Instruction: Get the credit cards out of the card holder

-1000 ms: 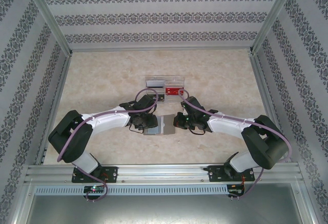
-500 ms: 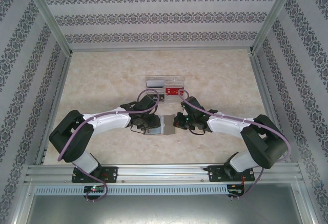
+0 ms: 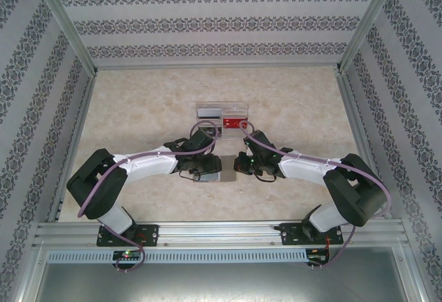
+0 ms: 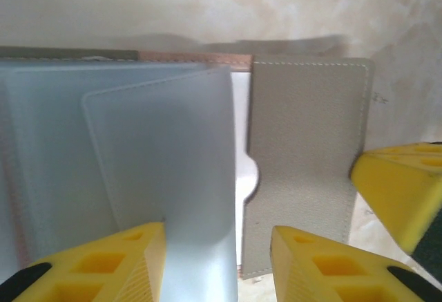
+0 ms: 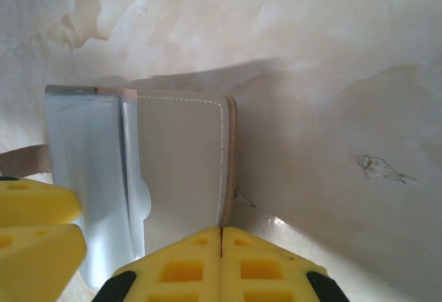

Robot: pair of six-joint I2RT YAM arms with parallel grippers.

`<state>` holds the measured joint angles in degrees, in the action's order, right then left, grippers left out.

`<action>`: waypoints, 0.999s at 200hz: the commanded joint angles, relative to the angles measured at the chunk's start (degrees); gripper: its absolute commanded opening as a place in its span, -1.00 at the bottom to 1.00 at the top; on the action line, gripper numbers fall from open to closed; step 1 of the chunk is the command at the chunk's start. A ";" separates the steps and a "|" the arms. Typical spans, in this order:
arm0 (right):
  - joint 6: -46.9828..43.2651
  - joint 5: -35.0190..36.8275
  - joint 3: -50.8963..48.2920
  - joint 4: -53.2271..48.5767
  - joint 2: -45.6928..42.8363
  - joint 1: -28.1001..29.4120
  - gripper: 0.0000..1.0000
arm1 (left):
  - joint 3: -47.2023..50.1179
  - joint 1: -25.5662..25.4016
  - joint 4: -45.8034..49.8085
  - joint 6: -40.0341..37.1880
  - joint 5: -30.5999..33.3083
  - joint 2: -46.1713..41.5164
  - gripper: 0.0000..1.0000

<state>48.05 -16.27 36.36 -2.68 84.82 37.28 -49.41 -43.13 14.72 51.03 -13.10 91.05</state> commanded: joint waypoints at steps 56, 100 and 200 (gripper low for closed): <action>-0.06 -0.09 1.26 0.74 0.62 0.38 -1.00 | 2.28 0.93 6.53 0.13 8.07 -5.41 -0.11; 0.08 0.00 0.69 0.67 0.17 0.44 -1.00 | 1.77 0.90 6.72 0.48 8.00 -2.53 -0.12; 0.29 -0.18 0.80 1.45 0.74 0.51 -1.00 | 3.97 0.86 -2.63 1.45 0.53 -1.47 -0.11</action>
<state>48.03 -16.29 36.36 -2.63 84.82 37.28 -47.24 -42.63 17.15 51.42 -8.12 89.95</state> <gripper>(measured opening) 0.064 0.441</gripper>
